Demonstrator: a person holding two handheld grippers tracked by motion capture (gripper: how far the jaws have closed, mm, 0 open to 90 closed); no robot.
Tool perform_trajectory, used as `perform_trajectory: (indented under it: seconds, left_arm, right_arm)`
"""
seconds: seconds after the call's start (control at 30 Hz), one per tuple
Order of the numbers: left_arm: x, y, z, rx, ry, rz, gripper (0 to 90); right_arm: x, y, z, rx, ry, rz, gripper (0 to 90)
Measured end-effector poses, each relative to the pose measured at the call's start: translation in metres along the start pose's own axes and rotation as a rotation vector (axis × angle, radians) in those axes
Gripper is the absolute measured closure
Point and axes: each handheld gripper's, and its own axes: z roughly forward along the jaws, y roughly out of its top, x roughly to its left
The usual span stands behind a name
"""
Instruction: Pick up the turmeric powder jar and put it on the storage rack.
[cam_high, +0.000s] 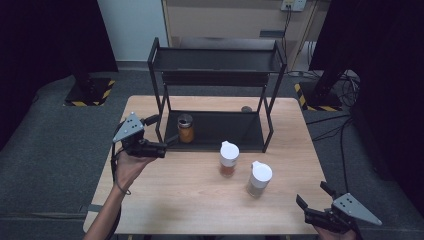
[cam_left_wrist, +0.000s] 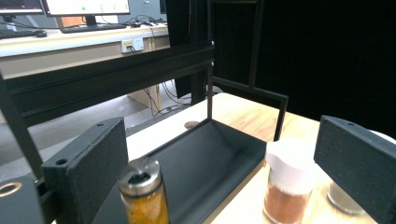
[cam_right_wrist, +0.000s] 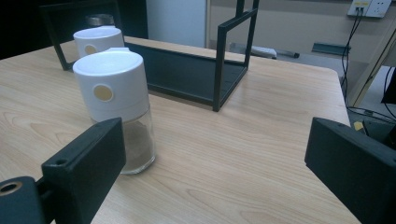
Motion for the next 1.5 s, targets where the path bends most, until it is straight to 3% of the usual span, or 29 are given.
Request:
perform_trajectory:
  seconds: [0.33, 0.5, 0.97, 1.1, 1.5]
  left_arm:
    - [-0.008, -0.034, -0.029, -0.02, 0.016, -0.051, 2.3]
    - [-0.015, -0.047, -0.041, -0.009, 0.034, -0.05, 2.2]
    - [-0.03, -0.091, -0.071, 0.008, 0.104, -0.114, 2.1]
    - [-0.034, -0.1, -0.078, 0.018, 0.115, -0.112, 2.0]
    - [-0.034, -0.122, -0.096, 0.057, 0.1, -0.126, 2.2]
  right_arm:
    - [0.0, 0.0, 0.001, 0.001, 0.001, -0.003, 5.5]
    - [0.001, 0.0, 0.001, 0.002, -0.001, -0.004, 5.5]
    - [0.002, 0.001, 0.001, 0.007, 0.001, -0.011, 5.5]
    - [0.002, 0.001, 0.001, 0.008, -0.001, -0.01, 5.5]
    - [0.002, 0.002, 0.001, 0.01, 0.0, -0.012, 5.5]
